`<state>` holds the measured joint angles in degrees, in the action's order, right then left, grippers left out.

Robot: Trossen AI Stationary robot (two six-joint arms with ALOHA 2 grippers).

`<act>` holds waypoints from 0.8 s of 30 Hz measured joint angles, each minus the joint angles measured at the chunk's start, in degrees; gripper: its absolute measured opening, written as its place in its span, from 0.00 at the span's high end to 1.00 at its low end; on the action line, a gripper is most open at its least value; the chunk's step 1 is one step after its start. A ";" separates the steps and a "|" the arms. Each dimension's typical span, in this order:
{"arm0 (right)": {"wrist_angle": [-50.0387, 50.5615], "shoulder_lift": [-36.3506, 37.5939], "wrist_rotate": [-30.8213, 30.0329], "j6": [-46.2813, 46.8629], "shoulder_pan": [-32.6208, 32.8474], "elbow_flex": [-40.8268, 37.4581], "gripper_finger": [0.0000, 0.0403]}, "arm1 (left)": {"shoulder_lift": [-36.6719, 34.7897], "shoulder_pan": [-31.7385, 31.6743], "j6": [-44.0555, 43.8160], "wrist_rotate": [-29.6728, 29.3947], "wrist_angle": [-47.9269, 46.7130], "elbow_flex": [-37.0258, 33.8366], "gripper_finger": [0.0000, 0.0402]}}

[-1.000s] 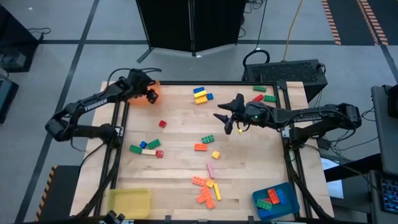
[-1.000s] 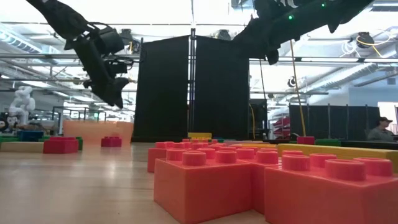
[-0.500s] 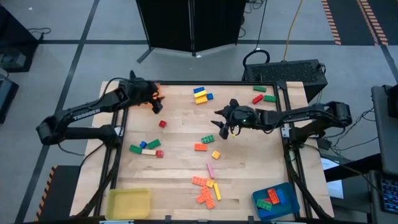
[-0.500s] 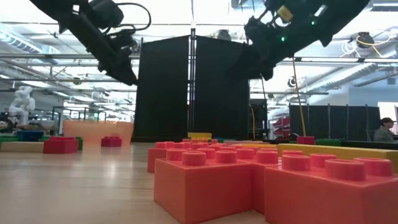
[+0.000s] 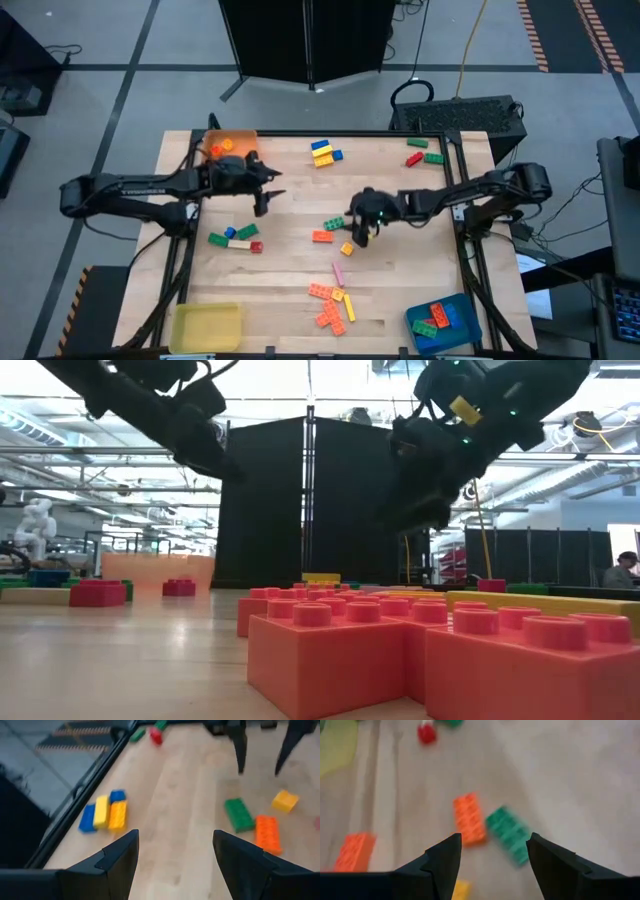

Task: Sort blocks by size
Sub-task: Put the yellow 4 stud game piece into the orange bin

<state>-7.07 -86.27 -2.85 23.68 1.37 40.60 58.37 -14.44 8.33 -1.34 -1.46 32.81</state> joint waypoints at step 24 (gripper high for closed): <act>4.68 -4.56 -22.44 11.22 19.80 0.00 0.45 | 0.74 14.14 -3.45 1.26 24.37 -10.00 0.36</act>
<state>-2.39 -90.84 -25.29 34.91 21.17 40.60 59.11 -0.30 4.88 -0.08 22.91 22.81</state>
